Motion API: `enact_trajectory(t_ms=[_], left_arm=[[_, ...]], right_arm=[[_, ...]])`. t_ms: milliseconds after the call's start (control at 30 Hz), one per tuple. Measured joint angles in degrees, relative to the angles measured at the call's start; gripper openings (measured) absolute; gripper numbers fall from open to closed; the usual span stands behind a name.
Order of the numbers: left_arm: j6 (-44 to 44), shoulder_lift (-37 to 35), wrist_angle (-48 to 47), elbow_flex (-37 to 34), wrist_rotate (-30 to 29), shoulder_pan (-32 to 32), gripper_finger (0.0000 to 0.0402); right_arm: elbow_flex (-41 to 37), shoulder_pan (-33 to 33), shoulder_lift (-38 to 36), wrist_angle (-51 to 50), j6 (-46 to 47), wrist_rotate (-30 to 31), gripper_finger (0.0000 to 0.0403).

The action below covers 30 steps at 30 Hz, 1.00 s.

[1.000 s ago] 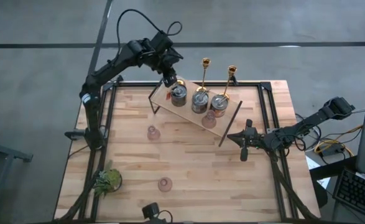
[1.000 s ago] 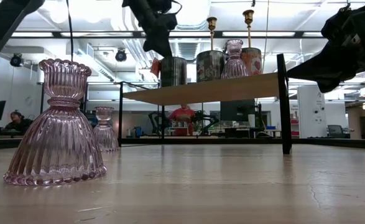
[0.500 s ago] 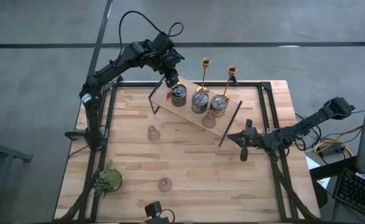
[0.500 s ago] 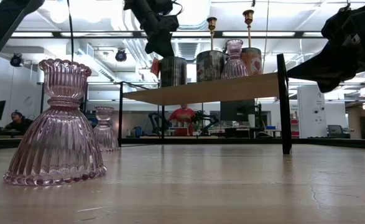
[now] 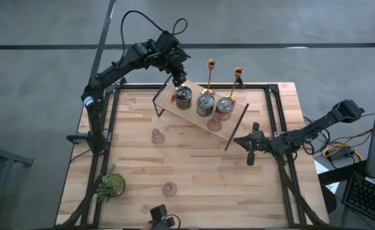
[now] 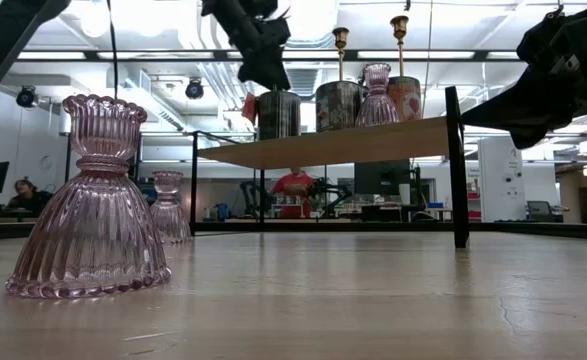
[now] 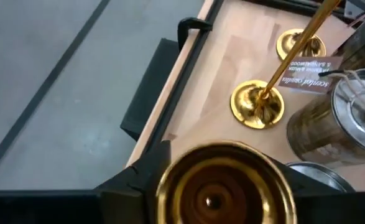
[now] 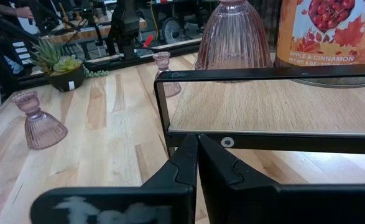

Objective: Pick & Place candle stick holders
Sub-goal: Put the gold candle holder on the shelf aligned with the other gold candle holders, then adjust the scented candles on the shelf

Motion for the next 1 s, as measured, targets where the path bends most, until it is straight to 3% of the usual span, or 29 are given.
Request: enact_trajectory(t_ms=[367,800,1000], left_arm=[[4.8,-3.0,-5.4,0.0,-11.1,0.0,0.0188],[3.1,-6.0,-13.0,-0.3,-10.0,-0.3,0.0188],[1.3,-7.5,-16.8,-8.6,-6.1,-0.7,0.0188]], right_arm=[[0.0,0.0,0.0,0.0,0.0,0.0,0.0008],[0.0,0.0,0.0,0.0,0.0,0.0,0.0008],[0.0,0.0,0.0,0.0,0.0,0.0,0.0008]])
